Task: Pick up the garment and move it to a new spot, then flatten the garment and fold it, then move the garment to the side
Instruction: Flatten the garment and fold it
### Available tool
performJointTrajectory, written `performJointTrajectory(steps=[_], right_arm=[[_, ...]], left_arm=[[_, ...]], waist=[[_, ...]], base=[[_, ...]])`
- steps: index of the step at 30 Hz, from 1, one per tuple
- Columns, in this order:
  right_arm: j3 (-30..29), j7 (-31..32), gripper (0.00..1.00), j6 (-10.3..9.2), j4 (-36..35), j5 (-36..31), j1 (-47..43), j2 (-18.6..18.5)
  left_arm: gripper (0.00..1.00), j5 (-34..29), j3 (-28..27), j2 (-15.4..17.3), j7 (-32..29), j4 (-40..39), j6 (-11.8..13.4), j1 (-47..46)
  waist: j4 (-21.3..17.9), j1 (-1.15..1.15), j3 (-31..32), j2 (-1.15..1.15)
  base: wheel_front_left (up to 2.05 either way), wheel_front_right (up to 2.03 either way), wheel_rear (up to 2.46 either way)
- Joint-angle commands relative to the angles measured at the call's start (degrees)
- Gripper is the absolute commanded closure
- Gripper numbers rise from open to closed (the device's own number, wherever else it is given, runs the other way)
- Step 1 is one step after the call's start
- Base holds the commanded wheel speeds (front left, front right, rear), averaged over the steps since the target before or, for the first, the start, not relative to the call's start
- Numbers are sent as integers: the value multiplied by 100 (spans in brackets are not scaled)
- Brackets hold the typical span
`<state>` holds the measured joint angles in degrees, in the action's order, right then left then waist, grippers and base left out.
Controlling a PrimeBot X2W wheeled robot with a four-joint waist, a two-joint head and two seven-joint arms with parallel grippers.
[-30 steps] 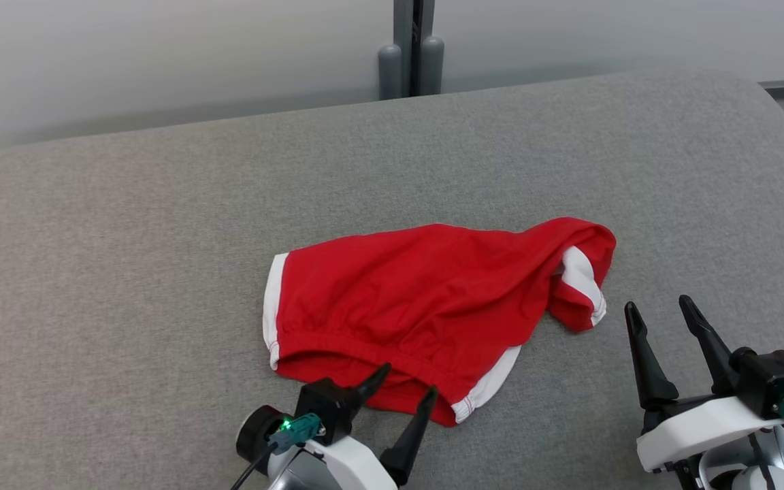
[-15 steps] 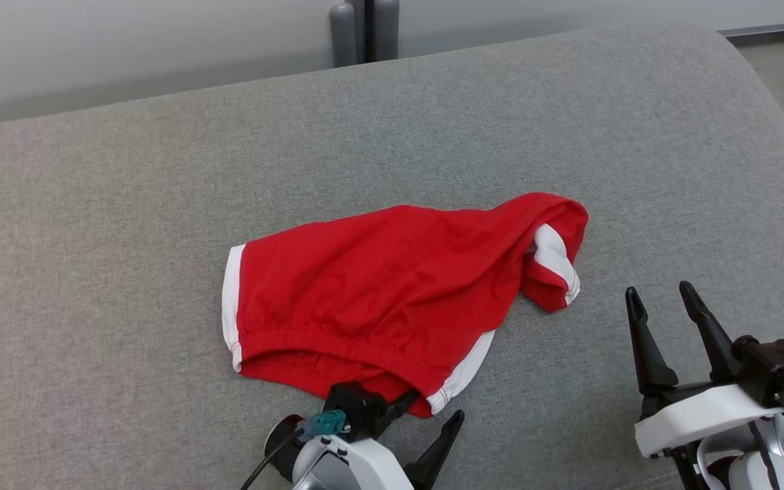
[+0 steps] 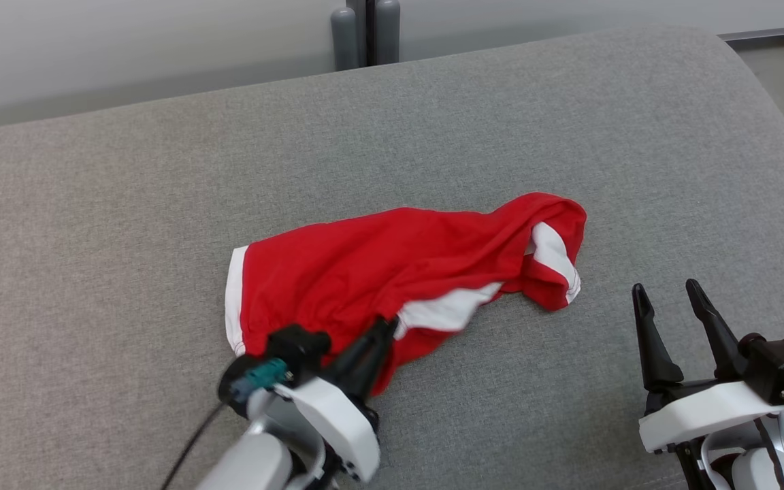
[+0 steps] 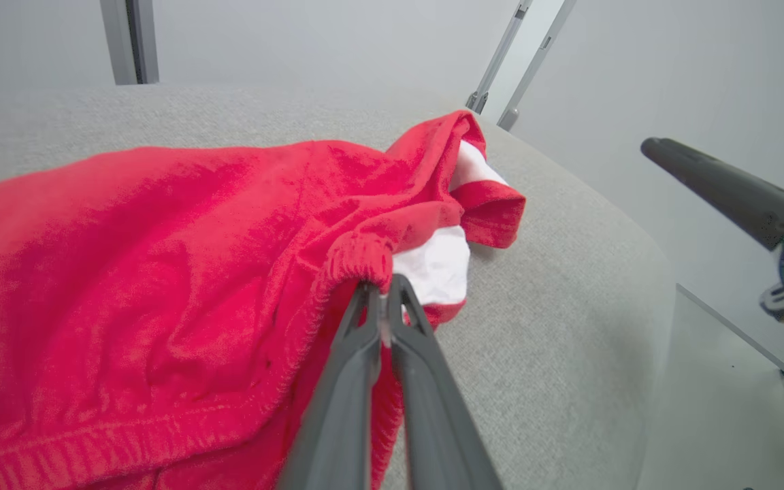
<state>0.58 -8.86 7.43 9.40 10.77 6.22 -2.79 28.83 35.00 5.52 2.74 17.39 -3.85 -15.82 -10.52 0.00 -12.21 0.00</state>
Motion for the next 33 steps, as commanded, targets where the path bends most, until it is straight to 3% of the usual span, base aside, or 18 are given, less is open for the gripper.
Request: performJointTrajectory(steps=[1,12,18,24,25,26,27,33], right_arm=[[-15,-51,0,11,5,41,26,-26],[-26,-90,0,11,81,112,92,-27],[13,-135,0,11,155,133,186,-27],[-18,-176,0,11,233,131,234,-27],[-26,-179,0,11,241,131,236,-27],[-44,-179,0,11,245,124,236,-28],[-46,-171,0,11,247,117,244,-26],[-82,-96,0,11,220,14,211,-27]], left_arm=[[100,10,-93,88,44,-66,62,-132],[100,259,-1154,856,-74,-549,708,-226],[100,574,-1469,1129,-346,-378,773,-28],[100,820,-1494,1119,-466,-269,697,236],[96,849,-1513,1093,-420,-280,710,267],[42,833,-1535,1085,-360,-293,753,285],[0,844,-1549,1067,-306,-314,752,321],[0,672,-1736,936,396,-550,1111,592]], waist=[[16,0,9,0],[182,0,-29,0],[216,0,-132,0],[266,0,-181,0],[280,0,-180,0],[302,0,-176,0],[319,0,-170,0],[447,0,26,0]], base=[[0,0,0],[0,0,0],[0,0,0],[0,0,0],[0,0,0],[0,0,0],[0,0,0],[0,0,0]])
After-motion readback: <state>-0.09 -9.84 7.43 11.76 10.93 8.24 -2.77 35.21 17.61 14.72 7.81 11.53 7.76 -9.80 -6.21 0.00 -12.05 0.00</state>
